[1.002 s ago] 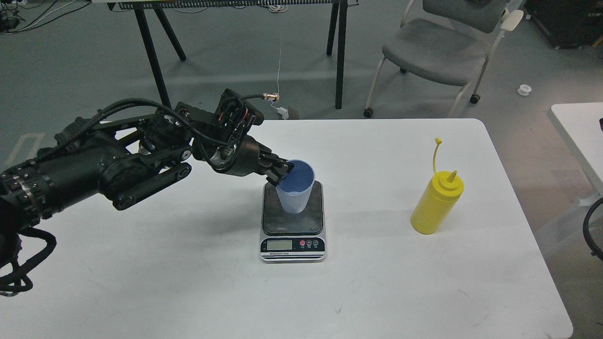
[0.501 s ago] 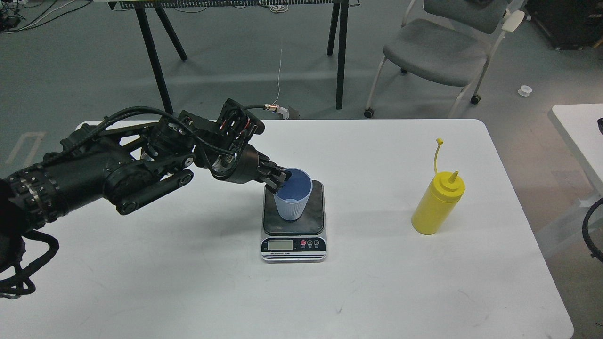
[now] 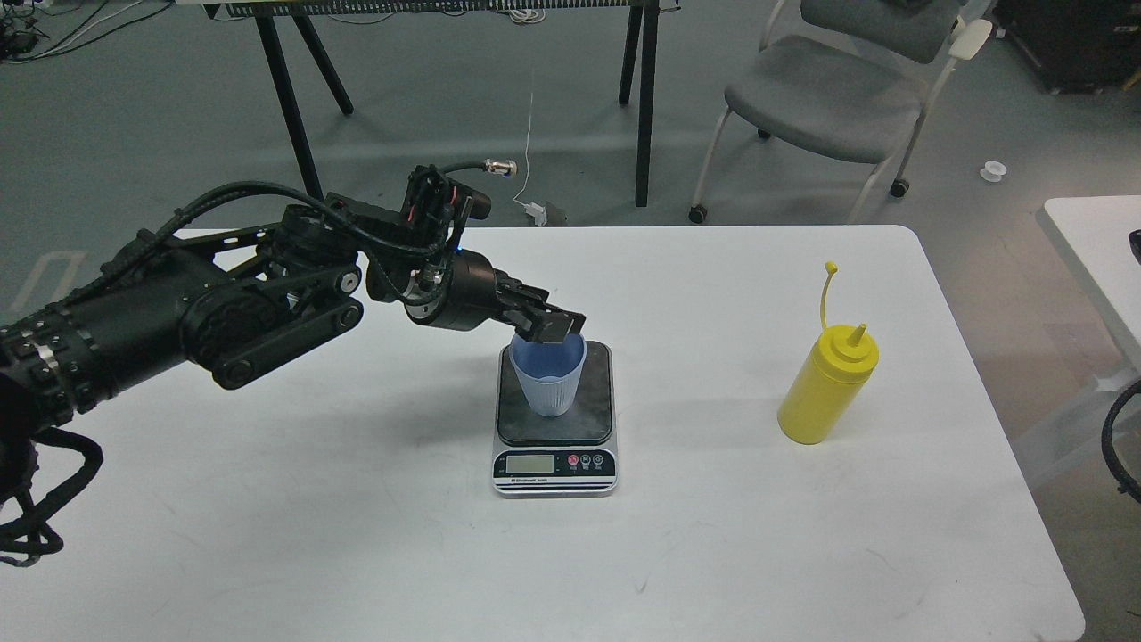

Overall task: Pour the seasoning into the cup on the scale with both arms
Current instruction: 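Open the left gripper and withdraw it from the cup, then reach the right gripper to the yellow squeeze bottle and grasp it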

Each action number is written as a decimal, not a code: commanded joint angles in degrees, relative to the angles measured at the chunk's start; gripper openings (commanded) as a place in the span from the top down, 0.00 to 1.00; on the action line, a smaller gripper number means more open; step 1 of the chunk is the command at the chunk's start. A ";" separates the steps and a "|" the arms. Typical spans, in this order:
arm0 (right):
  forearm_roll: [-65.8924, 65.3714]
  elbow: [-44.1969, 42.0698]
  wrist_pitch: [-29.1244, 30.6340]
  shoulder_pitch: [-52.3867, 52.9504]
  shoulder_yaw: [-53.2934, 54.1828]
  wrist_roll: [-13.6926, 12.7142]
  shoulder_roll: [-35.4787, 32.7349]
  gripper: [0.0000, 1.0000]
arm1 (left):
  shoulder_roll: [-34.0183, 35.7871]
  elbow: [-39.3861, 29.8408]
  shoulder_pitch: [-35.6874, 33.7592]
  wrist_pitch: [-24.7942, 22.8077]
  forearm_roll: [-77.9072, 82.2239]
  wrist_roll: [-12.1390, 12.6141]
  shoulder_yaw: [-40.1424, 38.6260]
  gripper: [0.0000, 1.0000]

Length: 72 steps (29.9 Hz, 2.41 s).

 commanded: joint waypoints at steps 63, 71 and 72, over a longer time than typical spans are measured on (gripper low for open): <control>-7.65 26.08 0.00 -29.94 0.53 0.62 27.21 0.01 | 3.45 26.19 19.52 0.00 -98.20 0.54 -33.96 0.01; -7.65 19.57 0.00 -22.56 0.35 0.62 27.30 0.03 | 4.59 26.19 19.52 0.00 -98.20 0.53 -33.96 0.01; -7.65 19.48 0.00 -21.85 0.35 0.62 27.30 0.04 | 4.68 26.19 19.52 0.00 -98.20 0.54 -33.96 0.01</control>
